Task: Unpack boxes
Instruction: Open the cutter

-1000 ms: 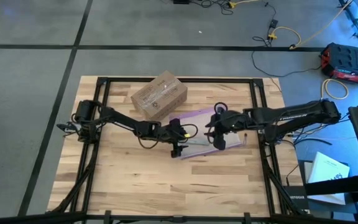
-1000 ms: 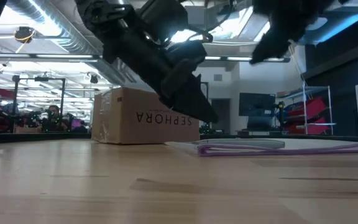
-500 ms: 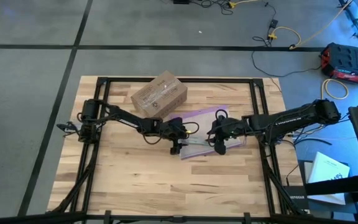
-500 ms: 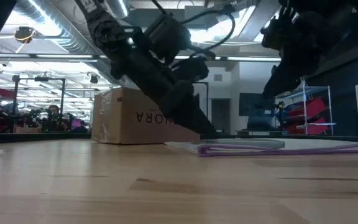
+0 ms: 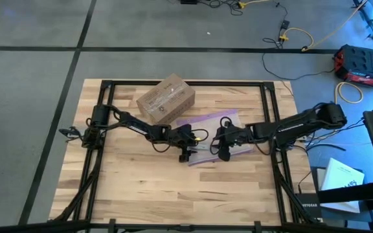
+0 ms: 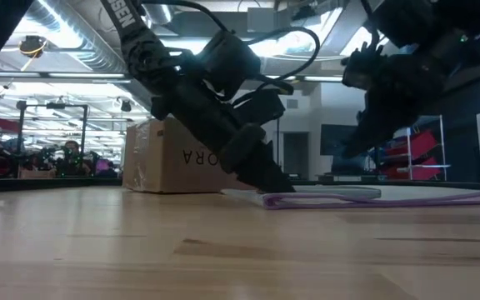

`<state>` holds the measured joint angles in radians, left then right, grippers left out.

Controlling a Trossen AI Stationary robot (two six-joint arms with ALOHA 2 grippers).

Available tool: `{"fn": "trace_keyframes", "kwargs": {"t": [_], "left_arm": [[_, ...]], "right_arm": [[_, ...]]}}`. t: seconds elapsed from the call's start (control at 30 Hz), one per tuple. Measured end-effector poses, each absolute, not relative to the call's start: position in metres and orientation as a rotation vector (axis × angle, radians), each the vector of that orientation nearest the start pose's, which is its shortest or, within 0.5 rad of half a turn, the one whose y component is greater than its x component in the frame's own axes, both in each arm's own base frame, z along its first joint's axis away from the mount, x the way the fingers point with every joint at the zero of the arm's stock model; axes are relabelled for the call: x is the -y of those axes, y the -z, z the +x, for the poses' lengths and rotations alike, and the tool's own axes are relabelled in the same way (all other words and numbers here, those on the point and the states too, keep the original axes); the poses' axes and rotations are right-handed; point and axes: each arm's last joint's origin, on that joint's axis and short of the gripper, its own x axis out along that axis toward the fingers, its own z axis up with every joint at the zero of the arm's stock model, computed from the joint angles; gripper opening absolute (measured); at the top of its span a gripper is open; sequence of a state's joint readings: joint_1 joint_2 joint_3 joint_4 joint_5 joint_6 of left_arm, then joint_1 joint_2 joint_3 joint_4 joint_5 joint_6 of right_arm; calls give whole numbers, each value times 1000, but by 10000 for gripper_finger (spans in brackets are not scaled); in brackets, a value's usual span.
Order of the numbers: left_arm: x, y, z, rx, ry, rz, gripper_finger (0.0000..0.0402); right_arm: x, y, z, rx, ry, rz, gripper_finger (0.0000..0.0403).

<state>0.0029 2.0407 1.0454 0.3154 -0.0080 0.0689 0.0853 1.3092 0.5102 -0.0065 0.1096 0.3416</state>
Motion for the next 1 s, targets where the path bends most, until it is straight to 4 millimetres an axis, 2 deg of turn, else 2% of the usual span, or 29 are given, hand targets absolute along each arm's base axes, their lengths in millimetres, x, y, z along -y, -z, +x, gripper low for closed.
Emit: {"fn": "trace_keyframes", "kwargs": {"t": [0.1, 0.27, 0.5, 0.77, 1.0], "left_arm": [[-1, -105, 399, -677, 14, 72, 194], [-1, -106, 399, -671, 4, 51, 110], [8, -109, 399, -658, 15, 40, 109], [19, -137, 402, -596, -11, 125, 109], [18, -158, 398, -584, -19, 172, 109]], "right_arm": [[-17, -152, 235, -785, 154, 248, 170], [-17, -151, 236, -785, 148, 242, 170], [-18, -148, 237, -804, 64, 124, 169], [-23, -159, 244, -709, -32, 104, 169], [-41, -163, 244, -666, -27, -66, 170]]}}
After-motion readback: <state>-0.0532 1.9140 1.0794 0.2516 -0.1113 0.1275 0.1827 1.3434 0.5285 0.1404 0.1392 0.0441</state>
